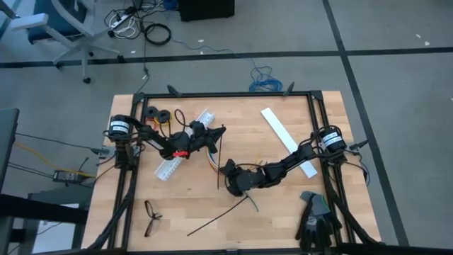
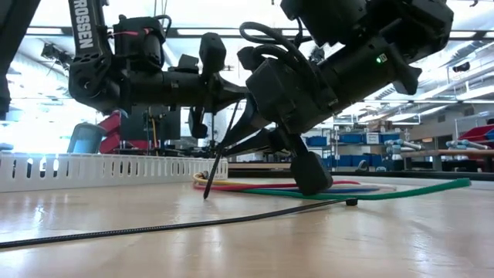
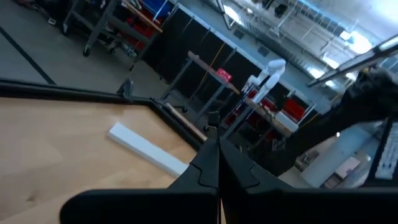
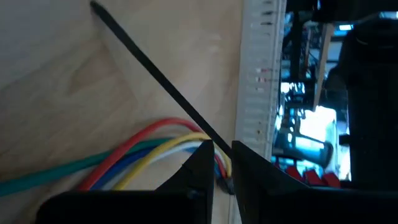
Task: Ziptie cables
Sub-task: Insert the black zip tie into the lock head
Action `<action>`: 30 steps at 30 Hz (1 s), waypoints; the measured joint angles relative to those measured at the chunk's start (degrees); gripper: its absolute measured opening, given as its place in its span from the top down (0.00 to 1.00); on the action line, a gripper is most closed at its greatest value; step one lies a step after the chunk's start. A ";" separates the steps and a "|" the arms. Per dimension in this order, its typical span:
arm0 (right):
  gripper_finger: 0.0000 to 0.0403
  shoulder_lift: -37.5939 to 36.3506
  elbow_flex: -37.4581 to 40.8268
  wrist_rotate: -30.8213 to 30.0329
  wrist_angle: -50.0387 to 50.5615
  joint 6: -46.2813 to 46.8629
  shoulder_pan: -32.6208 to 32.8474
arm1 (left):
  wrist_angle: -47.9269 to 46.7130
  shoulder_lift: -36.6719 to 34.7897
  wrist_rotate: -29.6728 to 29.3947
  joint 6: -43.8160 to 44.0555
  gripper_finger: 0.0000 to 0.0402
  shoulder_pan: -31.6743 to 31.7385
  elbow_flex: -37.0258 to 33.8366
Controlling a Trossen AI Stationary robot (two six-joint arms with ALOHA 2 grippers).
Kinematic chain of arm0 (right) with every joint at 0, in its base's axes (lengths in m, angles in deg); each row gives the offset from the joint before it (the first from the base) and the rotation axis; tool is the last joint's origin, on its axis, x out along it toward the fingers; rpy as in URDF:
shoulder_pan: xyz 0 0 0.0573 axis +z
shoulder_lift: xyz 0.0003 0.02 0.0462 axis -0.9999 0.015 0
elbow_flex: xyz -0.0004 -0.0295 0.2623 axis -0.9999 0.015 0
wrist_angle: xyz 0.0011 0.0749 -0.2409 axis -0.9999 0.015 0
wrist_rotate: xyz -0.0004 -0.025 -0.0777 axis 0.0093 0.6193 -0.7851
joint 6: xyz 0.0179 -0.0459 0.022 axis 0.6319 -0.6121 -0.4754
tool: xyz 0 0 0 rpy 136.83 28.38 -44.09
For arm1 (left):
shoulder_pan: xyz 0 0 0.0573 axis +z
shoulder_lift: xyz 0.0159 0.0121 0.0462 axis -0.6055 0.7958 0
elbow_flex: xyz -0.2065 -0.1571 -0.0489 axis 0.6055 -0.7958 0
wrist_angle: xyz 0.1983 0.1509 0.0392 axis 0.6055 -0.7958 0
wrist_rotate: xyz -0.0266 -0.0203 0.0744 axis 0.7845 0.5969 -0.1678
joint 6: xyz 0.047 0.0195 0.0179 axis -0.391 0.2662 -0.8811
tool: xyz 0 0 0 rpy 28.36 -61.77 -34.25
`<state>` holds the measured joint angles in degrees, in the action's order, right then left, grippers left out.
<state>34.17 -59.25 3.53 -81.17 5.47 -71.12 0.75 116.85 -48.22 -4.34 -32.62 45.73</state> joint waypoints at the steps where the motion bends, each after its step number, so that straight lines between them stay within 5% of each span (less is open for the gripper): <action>1: 0.89 0.00 0.02 -0.06 0.02 0.16 0.00 | 0.41 0.00 -0.02 0.09 0.99 0.02 0.00; 30: 0.90 -0.02 -0.04 9.59 -0.94 -19.81 -0.64 | 1.63 0.00 3.77 10.04 0.99 0.13 4.00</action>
<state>34.15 -59.29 13.12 -82.11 -14.34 -71.76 2.38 116.85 -44.45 5.70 -32.49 49.72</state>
